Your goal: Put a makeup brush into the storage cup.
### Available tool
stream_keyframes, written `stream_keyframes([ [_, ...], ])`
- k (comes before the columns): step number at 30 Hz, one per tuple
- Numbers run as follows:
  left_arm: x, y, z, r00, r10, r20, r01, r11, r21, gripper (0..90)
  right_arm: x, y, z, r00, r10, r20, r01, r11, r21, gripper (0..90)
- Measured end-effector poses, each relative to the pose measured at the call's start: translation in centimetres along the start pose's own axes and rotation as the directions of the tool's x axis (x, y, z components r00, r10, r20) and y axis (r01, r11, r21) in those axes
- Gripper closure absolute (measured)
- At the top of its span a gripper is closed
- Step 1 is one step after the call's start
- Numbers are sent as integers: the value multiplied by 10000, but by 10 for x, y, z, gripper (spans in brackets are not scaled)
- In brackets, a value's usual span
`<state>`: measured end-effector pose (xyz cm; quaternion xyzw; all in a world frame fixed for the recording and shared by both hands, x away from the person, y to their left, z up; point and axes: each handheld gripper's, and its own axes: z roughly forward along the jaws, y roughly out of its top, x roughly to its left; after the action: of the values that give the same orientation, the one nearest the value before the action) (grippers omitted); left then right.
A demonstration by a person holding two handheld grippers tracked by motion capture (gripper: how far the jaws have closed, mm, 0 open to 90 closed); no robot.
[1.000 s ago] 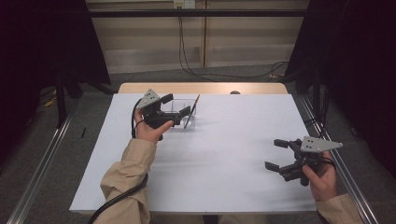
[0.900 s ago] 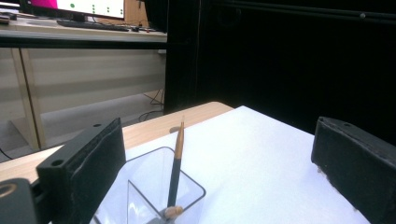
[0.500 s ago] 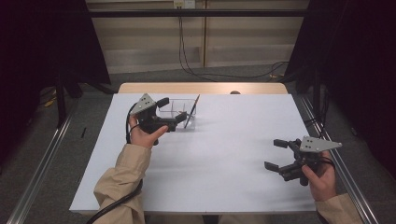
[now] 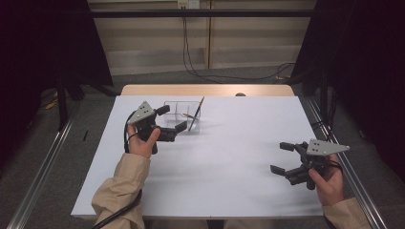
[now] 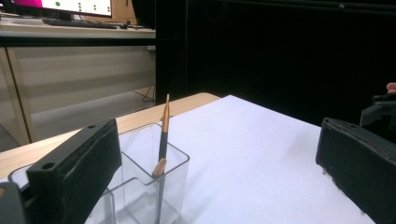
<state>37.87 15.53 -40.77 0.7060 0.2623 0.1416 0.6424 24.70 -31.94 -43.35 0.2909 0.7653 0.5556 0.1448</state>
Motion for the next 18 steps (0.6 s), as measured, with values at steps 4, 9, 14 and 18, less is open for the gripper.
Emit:
stream_keyframes([
  [4,-1,-1,-6,10000,34,70,-34,10000,-45,0,0,0,0,10000,-9,60,9,10000,-15,42],
  [9,0,-4,-14,9999,126,33,-126,9999,12,0,0,0,0,10000,-5,45,5,10000,-11,42],
  [14,0,-7,-22,10000,91,-33,-92,10000,-40,0,0,0,1,10000,-4,52,4,10000,4,42],
  [18,-1,-10,-27,9999,95,-63,-95,10000,1,0,0,0,1,10000,2,45,-2,10000,-8,42],
])
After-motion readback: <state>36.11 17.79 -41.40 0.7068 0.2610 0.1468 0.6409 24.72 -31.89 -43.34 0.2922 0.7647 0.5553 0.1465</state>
